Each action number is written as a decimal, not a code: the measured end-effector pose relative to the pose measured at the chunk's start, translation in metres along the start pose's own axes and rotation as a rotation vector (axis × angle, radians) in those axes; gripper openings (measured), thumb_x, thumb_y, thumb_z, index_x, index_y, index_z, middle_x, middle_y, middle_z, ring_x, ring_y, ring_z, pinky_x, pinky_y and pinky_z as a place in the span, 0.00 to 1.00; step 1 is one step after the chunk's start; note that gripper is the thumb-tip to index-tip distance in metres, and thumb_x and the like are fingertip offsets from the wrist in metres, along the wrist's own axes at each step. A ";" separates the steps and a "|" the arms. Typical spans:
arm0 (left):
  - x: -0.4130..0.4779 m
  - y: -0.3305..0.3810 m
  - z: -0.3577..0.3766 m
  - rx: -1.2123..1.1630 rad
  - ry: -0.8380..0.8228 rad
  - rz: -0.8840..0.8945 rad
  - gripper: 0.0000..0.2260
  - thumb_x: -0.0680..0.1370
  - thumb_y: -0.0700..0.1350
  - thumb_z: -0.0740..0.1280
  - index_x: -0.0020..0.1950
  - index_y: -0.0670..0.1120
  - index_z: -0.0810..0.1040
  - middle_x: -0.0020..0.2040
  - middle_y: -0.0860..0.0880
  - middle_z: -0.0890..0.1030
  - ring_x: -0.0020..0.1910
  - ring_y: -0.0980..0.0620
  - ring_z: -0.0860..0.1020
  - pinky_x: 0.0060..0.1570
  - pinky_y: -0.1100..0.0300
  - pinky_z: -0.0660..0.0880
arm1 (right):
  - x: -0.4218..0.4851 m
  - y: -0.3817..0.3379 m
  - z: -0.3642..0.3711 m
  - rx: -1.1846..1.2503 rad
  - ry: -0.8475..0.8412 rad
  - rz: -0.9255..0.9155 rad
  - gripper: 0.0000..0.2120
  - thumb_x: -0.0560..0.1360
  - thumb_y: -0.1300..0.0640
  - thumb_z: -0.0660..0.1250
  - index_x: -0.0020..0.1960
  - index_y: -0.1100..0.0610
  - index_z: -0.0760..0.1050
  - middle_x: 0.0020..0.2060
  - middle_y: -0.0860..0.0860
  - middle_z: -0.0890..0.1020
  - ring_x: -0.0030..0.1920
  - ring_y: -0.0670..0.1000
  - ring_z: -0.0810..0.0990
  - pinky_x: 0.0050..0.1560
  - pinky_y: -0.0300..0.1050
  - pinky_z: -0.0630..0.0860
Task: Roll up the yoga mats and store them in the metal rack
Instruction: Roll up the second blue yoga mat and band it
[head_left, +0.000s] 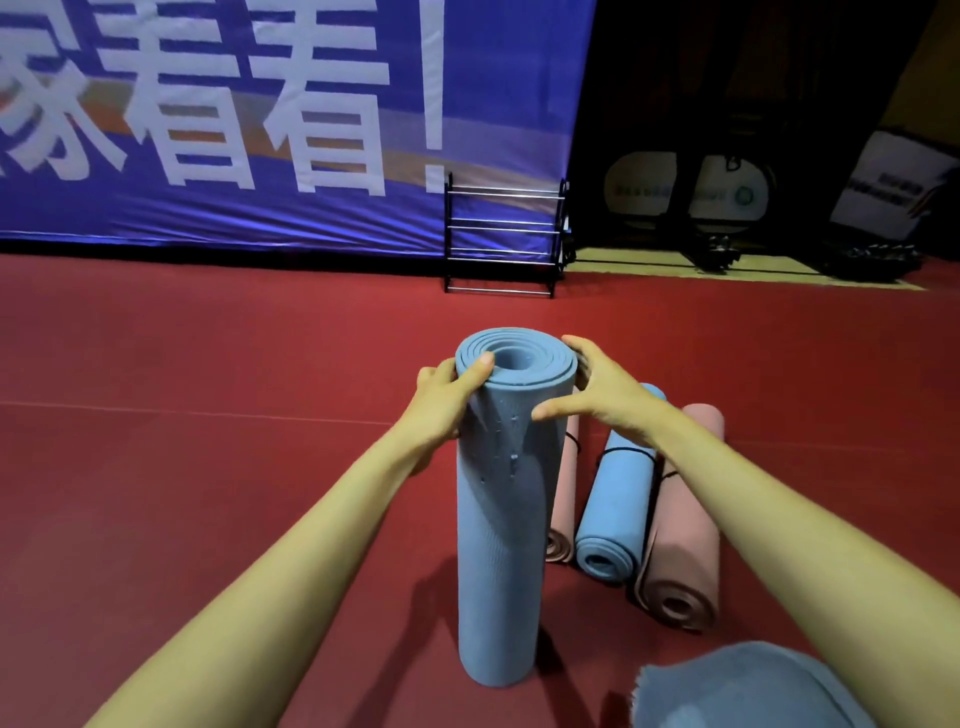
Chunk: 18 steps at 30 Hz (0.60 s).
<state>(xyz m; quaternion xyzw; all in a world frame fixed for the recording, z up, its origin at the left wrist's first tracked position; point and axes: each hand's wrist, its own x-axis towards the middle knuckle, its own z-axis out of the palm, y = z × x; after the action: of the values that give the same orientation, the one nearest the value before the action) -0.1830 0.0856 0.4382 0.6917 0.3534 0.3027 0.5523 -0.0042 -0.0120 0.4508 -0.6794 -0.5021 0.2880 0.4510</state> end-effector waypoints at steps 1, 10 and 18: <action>-0.002 -0.001 0.000 -0.023 0.005 0.022 0.21 0.75 0.64 0.63 0.59 0.50 0.75 0.63 0.48 0.69 0.53 0.54 0.76 0.43 0.52 0.78 | -0.002 -0.001 0.001 -0.017 0.048 -0.034 0.60 0.47 0.47 0.82 0.73 0.55 0.58 0.68 0.49 0.69 0.68 0.47 0.68 0.68 0.43 0.65; -0.009 -0.016 -0.015 -0.397 -0.026 -0.071 0.11 0.80 0.47 0.62 0.63 0.53 0.69 0.51 0.54 0.78 0.47 0.55 0.75 0.45 0.49 0.78 | -0.008 -0.015 0.033 -0.250 0.264 -0.174 0.51 0.53 0.47 0.83 0.70 0.47 0.62 0.59 0.47 0.64 0.64 0.48 0.65 0.67 0.45 0.64; -0.008 -0.163 -0.045 -0.135 -0.368 -0.555 0.10 0.75 0.55 0.68 0.51 0.51 0.79 0.46 0.54 0.81 0.49 0.56 0.76 0.51 0.55 0.72 | 0.008 0.079 0.123 -0.617 -0.191 -0.067 0.59 0.55 0.41 0.80 0.75 0.55 0.51 0.65 0.51 0.62 0.68 0.53 0.60 0.69 0.48 0.60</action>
<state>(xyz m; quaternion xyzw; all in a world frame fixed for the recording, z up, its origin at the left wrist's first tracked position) -0.2494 0.1268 0.2878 0.5739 0.4016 0.0336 0.7129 -0.0718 0.0281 0.3280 -0.7372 -0.6277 0.1697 0.1838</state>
